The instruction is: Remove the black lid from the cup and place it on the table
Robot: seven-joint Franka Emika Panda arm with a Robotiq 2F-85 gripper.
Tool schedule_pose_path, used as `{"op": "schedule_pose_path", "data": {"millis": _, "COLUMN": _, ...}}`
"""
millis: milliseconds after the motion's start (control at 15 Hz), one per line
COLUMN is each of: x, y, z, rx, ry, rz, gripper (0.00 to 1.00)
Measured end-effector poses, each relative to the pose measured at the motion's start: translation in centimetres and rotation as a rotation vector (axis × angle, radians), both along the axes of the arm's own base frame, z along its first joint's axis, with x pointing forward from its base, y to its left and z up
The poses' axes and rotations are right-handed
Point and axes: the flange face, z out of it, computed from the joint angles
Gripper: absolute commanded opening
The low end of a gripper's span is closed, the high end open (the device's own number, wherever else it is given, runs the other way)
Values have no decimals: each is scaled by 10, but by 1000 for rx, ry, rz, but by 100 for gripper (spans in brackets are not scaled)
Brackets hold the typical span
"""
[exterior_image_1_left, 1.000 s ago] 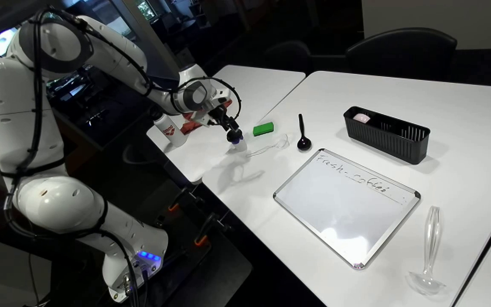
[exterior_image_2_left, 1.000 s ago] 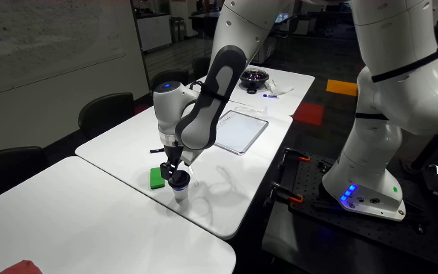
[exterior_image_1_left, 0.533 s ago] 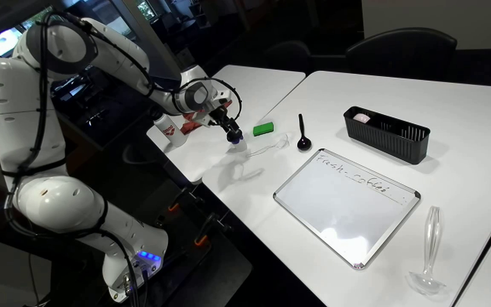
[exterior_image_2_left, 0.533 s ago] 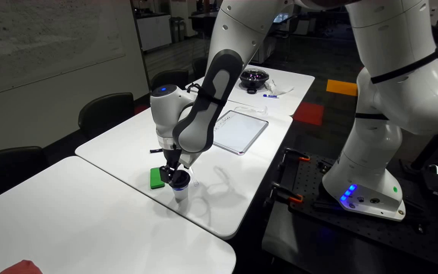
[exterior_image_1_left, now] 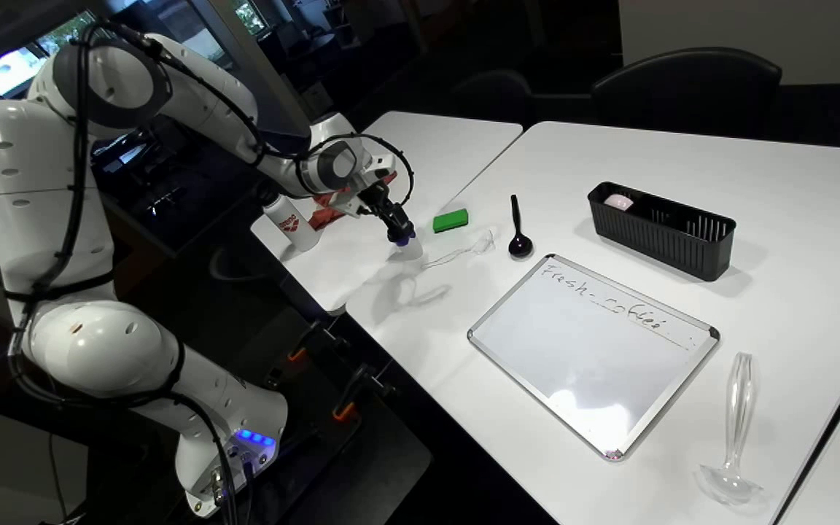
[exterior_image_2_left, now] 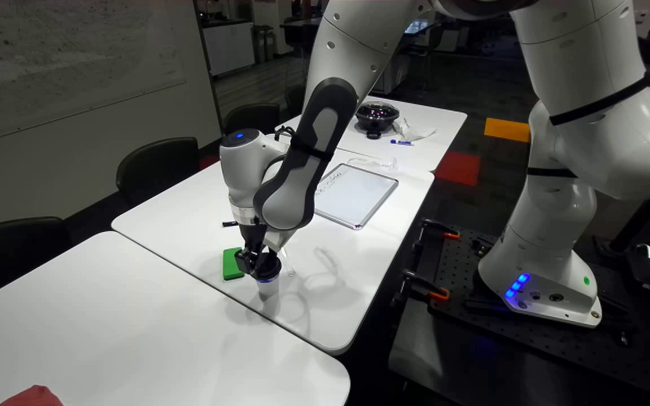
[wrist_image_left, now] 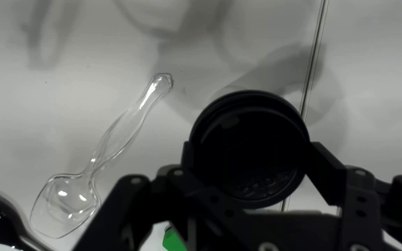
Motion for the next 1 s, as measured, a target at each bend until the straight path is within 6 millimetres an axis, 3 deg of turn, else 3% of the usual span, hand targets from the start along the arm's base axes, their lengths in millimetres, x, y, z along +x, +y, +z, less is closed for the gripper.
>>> {"op": "schedule_pose_path", "data": {"millis": 467, "x": -1, "y": 10, "z": 3, "rx": 1, "ry": -6, "rz": 18, "gripper": 80}}
{"op": "schedule_pose_path", "data": {"millis": 800, "x": 2, "y": 15, "z": 15, "rx": 9, "ry": -27, "rz": 24, "gripper": 62}}
{"op": "schedule_pose_path", "data": {"millis": 1000, "x": 4, "y": 15, "z": 22, "rx": 13, "ry": -38, "rz": 22, "gripper": 61}}
